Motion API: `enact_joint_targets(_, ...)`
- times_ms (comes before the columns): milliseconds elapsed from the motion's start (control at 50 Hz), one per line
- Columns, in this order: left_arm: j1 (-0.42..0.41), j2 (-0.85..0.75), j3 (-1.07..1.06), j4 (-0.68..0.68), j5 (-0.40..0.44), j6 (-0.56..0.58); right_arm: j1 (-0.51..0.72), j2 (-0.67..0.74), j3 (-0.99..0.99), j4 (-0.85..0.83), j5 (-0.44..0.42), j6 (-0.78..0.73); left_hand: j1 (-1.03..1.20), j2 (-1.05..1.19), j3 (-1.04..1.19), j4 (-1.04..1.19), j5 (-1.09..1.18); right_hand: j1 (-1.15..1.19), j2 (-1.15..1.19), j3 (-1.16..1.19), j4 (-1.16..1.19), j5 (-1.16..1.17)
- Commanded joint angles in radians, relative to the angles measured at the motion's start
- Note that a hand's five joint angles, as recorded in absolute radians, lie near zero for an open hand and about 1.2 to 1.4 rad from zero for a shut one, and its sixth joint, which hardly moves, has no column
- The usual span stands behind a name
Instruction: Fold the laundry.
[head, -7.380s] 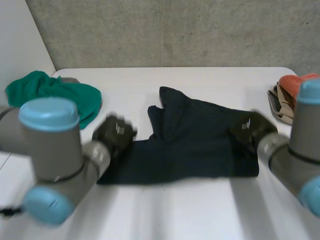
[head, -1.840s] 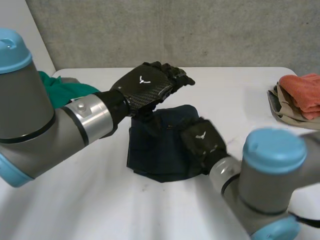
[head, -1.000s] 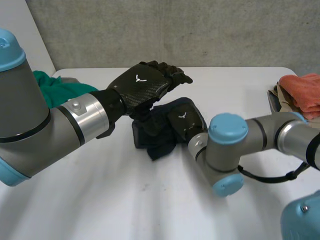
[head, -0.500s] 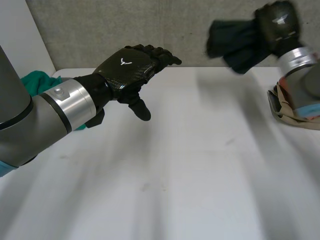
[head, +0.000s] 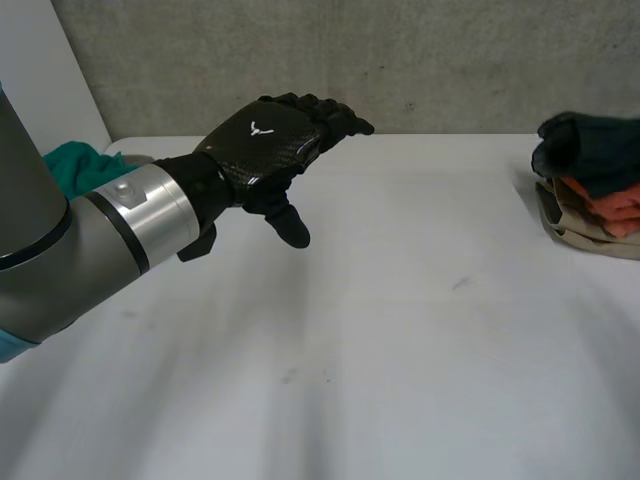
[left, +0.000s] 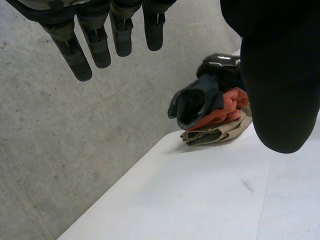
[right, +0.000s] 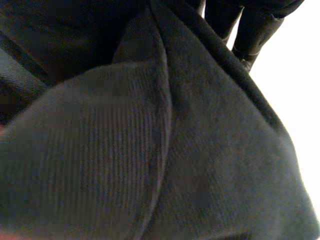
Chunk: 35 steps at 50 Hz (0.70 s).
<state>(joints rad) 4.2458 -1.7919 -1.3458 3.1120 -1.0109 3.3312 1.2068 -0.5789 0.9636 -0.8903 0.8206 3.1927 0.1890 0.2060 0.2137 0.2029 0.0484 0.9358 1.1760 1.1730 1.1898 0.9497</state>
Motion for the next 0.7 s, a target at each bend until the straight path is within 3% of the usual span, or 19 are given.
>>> enact_joint_targets(20, -0.006, -0.001, -0.006, 0.0, -0.002, -0.001, -0.093, 0.039, 0.064, -0.073, -0.058, 0.007, 0.025, 0.008, 0.0, 0.011, -0.009, 0.461, 0.22, 0.223, 0.206, 0.272)
enact_joint_targets(220, -0.032, 0.003, -0.019, 0.0, -0.002, -0.001, -0.11, 0.047, 0.084, -0.075, -0.113, -0.007, 0.022, 0.005, -0.003, 0.008, -0.012, 0.461, 0.22, 0.223, 0.206, 0.272)
enact_joint_targets(240, -0.035, 0.006, -0.019, 0.0, -0.002, -0.001, -0.112, 0.033, 0.096, -0.065, -0.107, -0.01, 0.022, 0.005, -0.003, 0.008, -0.012, -0.224, -0.465, -0.462, -0.478, -0.413)
enact_joint_targets(260, -0.035, 0.009, -0.021, 0.0, -0.002, -0.001, -0.113, 0.022, 0.107, -0.061, -0.103, -0.01, 0.022, 0.005, -0.003, 0.008, -0.012, -0.653, -0.893, -0.89, -0.907, -0.841)
enact_joint_targets(280, -0.036, 0.011, -0.021, 0.0, -0.002, -0.001, -0.113, 0.005, 0.119, -0.058, -0.094, -0.01, 0.022, 0.005, -0.003, 0.008, -0.012, -0.761, -1.001, -0.998, -1.015, -0.95)
enact_joint_targets(380, -0.05, 0.016, -0.023, 0.0, -0.002, -0.001, -0.131, -0.163, 0.225, 0.005, 0.021, -0.008, 0.022, 0.005, -0.003, 0.008, -0.012, -0.761, -1.001, -0.998, -1.015, -0.95)
enact_joint_targets(480, -0.064, 0.026, -0.023, -0.001, -0.002, -0.001, -0.19, -0.311, 0.331, 0.164, 0.051, -0.037, 0.019, 0.002, -0.006, 0.005, -0.015, -0.761, -1.001, -0.998, -1.015, -0.95)
enact_joint_targets(600, -0.067, 0.037, -0.023, -0.001, -0.002, -0.002, -0.291, -0.413, 0.415, 0.364, 0.083, -0.287, 0.013, -0.004, -0.012, -0.001, -0.021, -0.761, -1.001, -0.998, -1.015, -0.95)
enact_joint_targets(660, -0.072, 0.042, -0.023, -0.001, 0.0, -0.013, -0.352, -0.429, 0.402, 0.487, 0.19, -0.466, 0.013, -0.004, -0.012, -0.001, -0.021, -0.761, -1.001, -0.998, -1.015, -0.95)
enact_joint_targets(700, -0.073, 0.043, -0.023, 0.0, 0.0, -0.015, -0.388, -0.432, 0.345, 0.571, 0.339, -0.592, 0.013, -0.004, -0.012, -0.001, -0.021, -0.761, -1.001, -0.998, -1.015, -0.95)
